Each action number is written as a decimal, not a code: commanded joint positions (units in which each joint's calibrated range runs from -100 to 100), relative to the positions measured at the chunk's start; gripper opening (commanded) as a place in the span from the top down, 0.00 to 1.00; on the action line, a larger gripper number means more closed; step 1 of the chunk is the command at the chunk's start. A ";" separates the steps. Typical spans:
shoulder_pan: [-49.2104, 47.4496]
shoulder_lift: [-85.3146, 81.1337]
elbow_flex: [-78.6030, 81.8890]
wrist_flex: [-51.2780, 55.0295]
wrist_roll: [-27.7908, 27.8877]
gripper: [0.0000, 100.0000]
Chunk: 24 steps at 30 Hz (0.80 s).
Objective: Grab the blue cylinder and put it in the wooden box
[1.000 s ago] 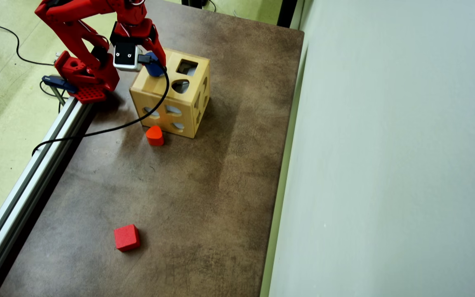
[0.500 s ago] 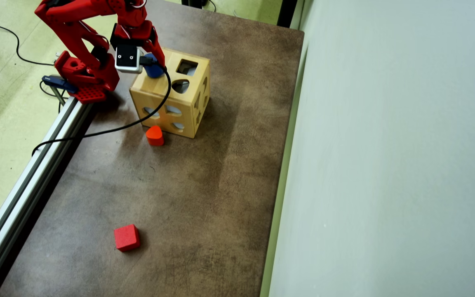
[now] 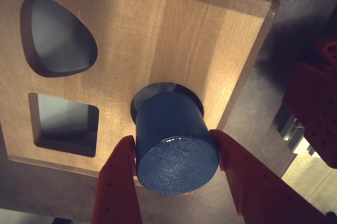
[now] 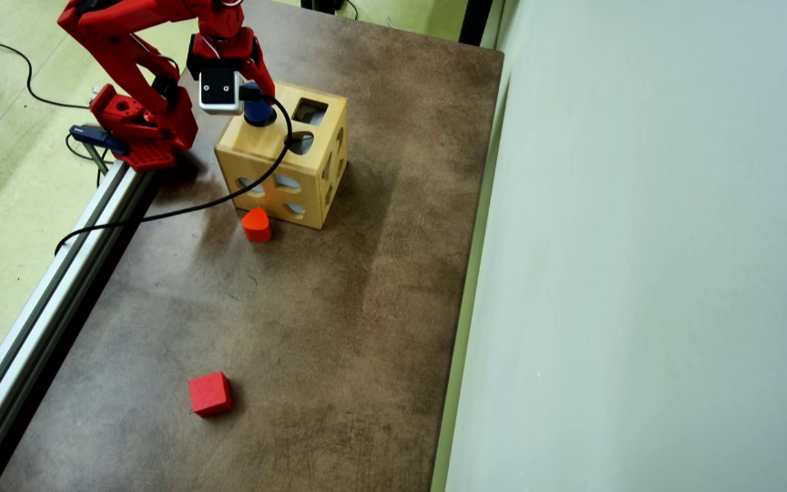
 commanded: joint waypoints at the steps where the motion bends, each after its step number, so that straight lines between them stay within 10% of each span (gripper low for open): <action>1: 0.35 -1.89 -1.02 0.57 -0.10 0.78; 24: 2.73 -22.95 -14.43 0.57 0.24 0.67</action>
